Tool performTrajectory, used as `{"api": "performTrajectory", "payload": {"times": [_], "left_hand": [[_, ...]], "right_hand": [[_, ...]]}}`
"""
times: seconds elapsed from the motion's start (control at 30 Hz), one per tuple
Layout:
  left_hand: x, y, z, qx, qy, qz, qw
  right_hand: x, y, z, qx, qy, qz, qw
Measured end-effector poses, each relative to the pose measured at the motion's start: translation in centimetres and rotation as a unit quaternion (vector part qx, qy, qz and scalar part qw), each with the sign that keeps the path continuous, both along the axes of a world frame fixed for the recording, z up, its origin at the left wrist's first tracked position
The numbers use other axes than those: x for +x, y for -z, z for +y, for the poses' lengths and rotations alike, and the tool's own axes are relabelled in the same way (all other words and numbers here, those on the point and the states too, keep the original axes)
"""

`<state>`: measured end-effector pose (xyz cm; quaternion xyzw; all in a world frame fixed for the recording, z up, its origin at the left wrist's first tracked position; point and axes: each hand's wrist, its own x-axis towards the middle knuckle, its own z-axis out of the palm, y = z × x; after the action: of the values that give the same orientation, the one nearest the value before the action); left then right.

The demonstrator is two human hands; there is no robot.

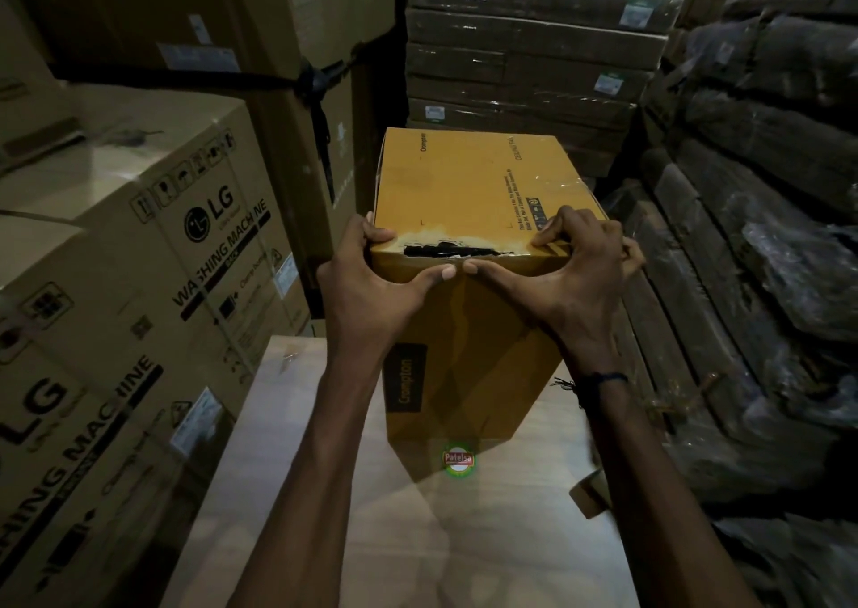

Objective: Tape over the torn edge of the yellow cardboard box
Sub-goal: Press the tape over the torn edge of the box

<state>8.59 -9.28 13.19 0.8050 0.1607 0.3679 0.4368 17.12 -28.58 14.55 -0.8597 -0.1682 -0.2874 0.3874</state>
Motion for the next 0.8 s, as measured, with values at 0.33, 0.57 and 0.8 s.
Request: {"api": "performTrajectory", "payload": {"times": [0.33, 0.57, 0.8], "left_hand": [[0.2, 0.0, -0.4, -0.002, -0.014, 0.011, 1.0], [-0.1, -0.3, -0.5, 0.002, -0.021, 0.013, 1.0], [-0.3, -0.3, 0.8, -0.02, 0.038, 0.012, 0.999]], "right_hand": [[0.4, 0.7, -0.7, -0.029, -0.011, -0.007, 0.999], [0.2, 0.6, 0.0, 0.008, 0.005, -0.018, 1.0], [0.6, 0.8, -1.1, 0.011, -0.052, -0.018, 0.998]]}}
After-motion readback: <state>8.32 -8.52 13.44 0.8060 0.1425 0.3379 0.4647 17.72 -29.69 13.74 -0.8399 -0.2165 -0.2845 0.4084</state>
